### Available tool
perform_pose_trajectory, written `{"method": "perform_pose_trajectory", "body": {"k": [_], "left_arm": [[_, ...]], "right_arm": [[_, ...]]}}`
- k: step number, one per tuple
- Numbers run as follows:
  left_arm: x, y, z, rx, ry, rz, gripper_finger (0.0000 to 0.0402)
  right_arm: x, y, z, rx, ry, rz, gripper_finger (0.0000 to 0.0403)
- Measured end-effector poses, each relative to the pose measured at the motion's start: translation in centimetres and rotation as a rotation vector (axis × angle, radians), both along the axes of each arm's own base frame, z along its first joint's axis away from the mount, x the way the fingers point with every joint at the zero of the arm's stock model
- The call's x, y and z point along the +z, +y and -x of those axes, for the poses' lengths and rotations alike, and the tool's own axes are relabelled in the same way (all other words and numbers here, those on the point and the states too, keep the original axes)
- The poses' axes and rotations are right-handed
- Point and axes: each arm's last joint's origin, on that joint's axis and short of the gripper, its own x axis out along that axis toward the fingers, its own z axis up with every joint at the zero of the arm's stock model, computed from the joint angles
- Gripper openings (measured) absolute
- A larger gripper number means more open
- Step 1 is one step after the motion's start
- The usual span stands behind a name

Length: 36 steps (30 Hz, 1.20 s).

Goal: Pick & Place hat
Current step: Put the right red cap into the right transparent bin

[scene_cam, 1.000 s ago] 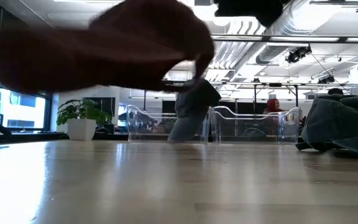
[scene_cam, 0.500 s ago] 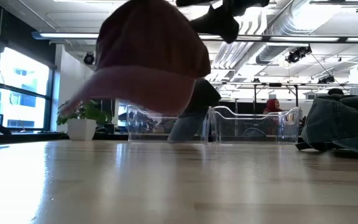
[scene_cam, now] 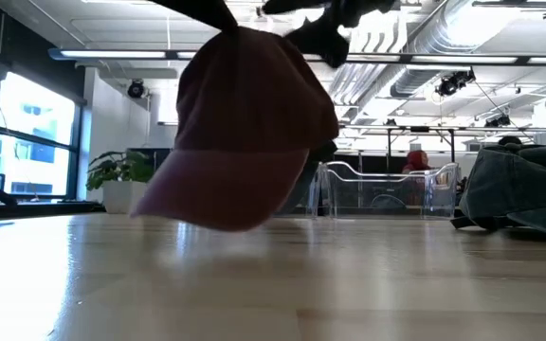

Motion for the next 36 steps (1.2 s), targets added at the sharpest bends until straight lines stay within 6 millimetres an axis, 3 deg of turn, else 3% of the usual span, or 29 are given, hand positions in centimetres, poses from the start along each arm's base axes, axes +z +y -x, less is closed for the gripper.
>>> {"method": "perform_pose_trajectory", "body": {"k": [4,9,12,18,30,36], "left_arm": [[-0.1,0.0,-0.1,0.004,-0.004,-0.012,0.0000],[0.1,0.0,-0.2,0.022,-0.026,-0.039,0.0000],[0.2,0.0,-0.2,0.039,-0.038,-0.054,0.0000],[0.1,0.1,-0.2,0.051,-0.039,-0.052,0.0000],[-1.3,0.0,0.5,0.054,0.085,0.151,0.0015],[-3.1,0.2,-0.7,0.105,0.117,0.152,0.0075]], "right_arm": [[-2.0,-1.4,-1.1,0.052,0.069,-0.080,0.0284],[-4.1,-1.5,-2.3,0.206,0.105,-0.128,0.0255],[-4.4,-1.0,-2.5,0.260,0.091,-0.134,0.0198],[-3.6,-0.3,-2.4,0.315,0.051,-0.140,0.0021],[1.2,0.5,1.6,0.146,0.039,-0.033,0.0003],[0.4,1.6,2.6,0.041,0.151,0.017,0.0008]]}}
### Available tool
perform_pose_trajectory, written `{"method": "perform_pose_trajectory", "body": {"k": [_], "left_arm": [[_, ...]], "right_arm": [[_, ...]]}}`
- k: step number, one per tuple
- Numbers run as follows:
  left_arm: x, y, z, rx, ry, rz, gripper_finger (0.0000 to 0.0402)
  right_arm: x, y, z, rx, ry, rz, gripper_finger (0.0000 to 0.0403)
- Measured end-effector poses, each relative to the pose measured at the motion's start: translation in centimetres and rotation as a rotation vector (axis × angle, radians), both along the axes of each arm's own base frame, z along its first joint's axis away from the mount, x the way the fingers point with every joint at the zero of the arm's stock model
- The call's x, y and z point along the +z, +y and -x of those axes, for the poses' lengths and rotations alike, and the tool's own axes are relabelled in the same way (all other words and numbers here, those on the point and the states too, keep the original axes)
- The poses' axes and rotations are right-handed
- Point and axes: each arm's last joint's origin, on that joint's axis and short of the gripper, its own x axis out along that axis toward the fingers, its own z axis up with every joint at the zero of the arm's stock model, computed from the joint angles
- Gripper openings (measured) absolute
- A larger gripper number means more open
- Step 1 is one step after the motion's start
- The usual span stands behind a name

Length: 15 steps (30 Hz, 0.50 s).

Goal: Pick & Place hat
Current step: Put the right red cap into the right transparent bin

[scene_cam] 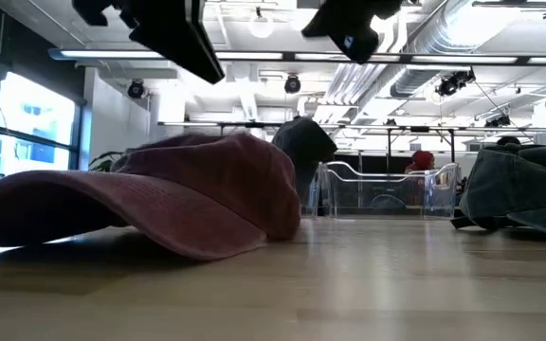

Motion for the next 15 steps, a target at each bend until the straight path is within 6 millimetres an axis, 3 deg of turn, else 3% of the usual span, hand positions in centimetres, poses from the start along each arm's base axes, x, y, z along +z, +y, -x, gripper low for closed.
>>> {"method": "perform_pose_trajectory", "body": {"k": [5,7,11,15], "left_arm": [[-2.5,-0.6,-1.0,-0.004,0.071,-0.032,0.0078],[-3.0,-0.8,-0.3,0.025,0.103,-0.059,0.0069],[-3.0,-1.2,0.6,0.105,0.108,0.005,0.0044],[-3.1,-2.7,1.3,0.090,0.107,0.098,0.0021]], "right_arm": [[-3.8,0.5,-0.2,-0.100,0.057,0.038,0.0014],[-5.6,0.1,-0.4,-0.123,0.059,0.003,0.0032],[-8.0,-1.4,-1.4,-0.152,-0.019,-0.082,0.0101],[-9.1,-2.9,-2.6,-0.187,-0.095,-0.158,0.0181]]}}
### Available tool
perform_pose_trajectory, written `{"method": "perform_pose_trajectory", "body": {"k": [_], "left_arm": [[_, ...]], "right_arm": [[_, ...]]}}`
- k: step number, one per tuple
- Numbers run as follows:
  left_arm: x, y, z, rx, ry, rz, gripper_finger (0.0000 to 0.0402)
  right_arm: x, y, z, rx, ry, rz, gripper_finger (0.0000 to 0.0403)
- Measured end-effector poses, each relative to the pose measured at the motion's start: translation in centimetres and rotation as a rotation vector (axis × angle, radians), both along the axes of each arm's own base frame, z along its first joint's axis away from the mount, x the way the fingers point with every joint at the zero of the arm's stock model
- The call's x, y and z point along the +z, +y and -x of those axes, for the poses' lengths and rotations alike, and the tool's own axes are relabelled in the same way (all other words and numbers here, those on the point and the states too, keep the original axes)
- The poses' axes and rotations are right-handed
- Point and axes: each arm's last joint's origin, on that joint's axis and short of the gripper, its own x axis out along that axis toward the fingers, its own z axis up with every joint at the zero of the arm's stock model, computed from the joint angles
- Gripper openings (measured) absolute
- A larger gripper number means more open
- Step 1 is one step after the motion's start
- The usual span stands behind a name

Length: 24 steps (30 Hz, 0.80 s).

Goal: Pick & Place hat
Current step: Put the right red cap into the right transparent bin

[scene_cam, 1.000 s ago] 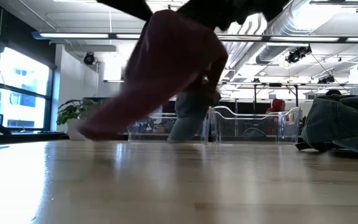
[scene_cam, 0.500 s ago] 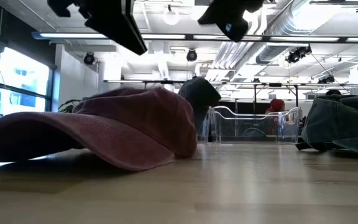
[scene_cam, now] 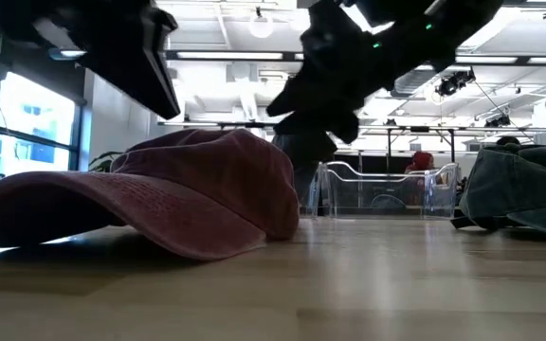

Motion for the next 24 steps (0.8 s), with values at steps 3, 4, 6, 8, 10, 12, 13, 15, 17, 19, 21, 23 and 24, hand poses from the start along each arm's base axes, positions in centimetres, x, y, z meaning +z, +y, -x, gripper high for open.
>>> {"method": "perform_pose_trajectory", "body": {"k": [3,4,6,8,10,12,13,15,17,19,21,23,24], "left_arm": [[-1.1,-1.3,-0.5,-0.013,-0.023,0.025,0.0007],[-1.7,-1.6,-0.6,-0.017,-0.009,0.018,0.0004],[-2.6,-1.8,-0.6,-0.019,0.011,-0.004,0.0001],[-3.3,-2.3,-1.2,-0.020,0.000,0.002,0.0001],[-4.5,-2.5,-1.4,-0.034,0.028,-0.022,0.0001],[-5.1,-2.7,-1.7,-0.057,0.031,-0.033,0.0001],[-5.1,-2.9,-1.9,-0.063,0.013,-0.027,0.0001],[-5.0,-3.0,-2.0,-0.069,-0.004,-0.043,0.0001],[-4.7,-3.4,-2.0,-0.073,-0.021,-0.056,0.0001],[-3.6,-4.2,-1.7,-0.085,-0.049,-0.077,0.0001],[-2.4,-5.1,-1.3,-0.102,-0.073,-0.096,0.0001],[-1.7,-5.9,-0.6,-0.107,-0.071,-0.126,0.0001],[-1.5,-6.1,0.0,-0.101,-0.062,-0.154,0.0001]], "right_arm": [[-0.4,-0.5,-1.1,-0.036,-0.016,-0.019,0.0227],[-0.6,-0.6,-1.4,-0.043,-0.010,-0.022,0.0236],[-1.1,-0.5,-1.8,-0.036,0.010,-0.025,0.0245],[-1.5,-0.3,-2.1,-0.004,0.023,-0.048,0.0247],[-2.1,-0.2,-2.4,0.028,0.038,-0.084,0.0247],[-2.9,-0.1,-2.5,0.042,0.063,-0.099,0.0247],[-3.1,-0.2,-2.6,0.038,0.067,-0.103,0.0247],[-3.6,-0.4,-2.7,0.029,0.082,-0.117,0.0249],[-4.0,-0.6,-2.7,0.035,0.093,-0.125,0.0252],[-4.1,-0.7,-2.8,0.041,0.090,-0.135,0.0256],[-4.1,-0.8,-2.8,0.040,0.088,-0.141,0.0261],[-4.1,-0.9,-2.8,0.032,0.087,-0.153,0.0265],[-4.1,-1.0,-2.8,0.028,0.086,-0.158,0.0266]]}}
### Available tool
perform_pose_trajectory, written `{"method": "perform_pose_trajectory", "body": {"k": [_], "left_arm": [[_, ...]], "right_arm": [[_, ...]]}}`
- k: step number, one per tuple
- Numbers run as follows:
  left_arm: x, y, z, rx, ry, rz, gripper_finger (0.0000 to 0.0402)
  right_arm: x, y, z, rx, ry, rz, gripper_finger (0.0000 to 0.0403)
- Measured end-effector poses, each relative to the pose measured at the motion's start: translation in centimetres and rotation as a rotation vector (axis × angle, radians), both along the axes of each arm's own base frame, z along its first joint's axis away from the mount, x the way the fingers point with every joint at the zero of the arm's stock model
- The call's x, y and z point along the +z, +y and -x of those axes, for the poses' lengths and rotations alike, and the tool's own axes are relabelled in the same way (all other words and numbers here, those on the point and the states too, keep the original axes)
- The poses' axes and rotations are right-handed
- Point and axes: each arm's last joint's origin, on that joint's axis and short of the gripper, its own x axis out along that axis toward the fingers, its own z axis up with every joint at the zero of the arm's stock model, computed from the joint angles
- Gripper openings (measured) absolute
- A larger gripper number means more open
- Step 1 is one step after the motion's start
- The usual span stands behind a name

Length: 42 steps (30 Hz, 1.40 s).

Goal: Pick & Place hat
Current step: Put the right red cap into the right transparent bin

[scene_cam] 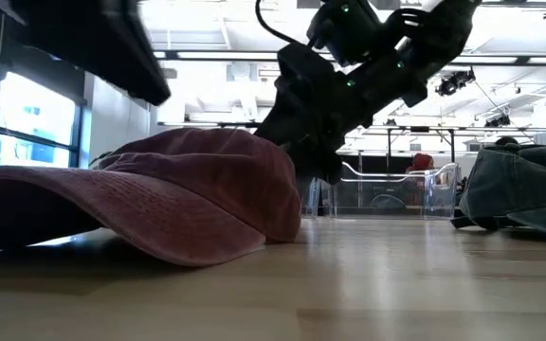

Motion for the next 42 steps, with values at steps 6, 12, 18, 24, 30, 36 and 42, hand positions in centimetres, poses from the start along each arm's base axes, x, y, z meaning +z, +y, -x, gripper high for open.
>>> {"method": "perform_pose_trajectory", "body": {"k": [6,12,18,24,30,36,42], "left_arm": [[-0.2,-0.6,2.3,0.102,-0.032,-0.023,0.0001],[-3.1,1.0,2.2,0.163,-0.031,0.017,0.0001],[-5.3,2.7,1.6,0.165,0.019,0.066,0.0000],[-5.7,2.9,0.9,0.121,0.024,0.113,0.0000],[-5.6,2.9,0.9,0.109,-0.004,0.060,0.0000],[-4.2,2.7,0.7,0.125,0.021,0.019,0.0000],[-1.9,1.4,1.6,0.137,0.009,-0.055,0.0000]], "right_arm": [[0.1,-0.4,-0.1,-0.044,-0.015,-0.015,0.0267],[0.5,-0.2,-0.3,-0.021,-0.051,-0.059,0.0267],[-1.4,1.0,-1.0,0.097,-0.068,-0.142,0.0266],[-2.1,1.4,-1.3,0.143,-0.100,-0.135,0.0242],[-2.0,2.1,-1.2,0.239,-0.117,-0.107,0.0103],[-0.8,3.6,-0.8,0.314,-0.147,-0.051,0.0021],[3.5,4.7,1.2,0.277,-0.125,0.105,0.0005]]}}
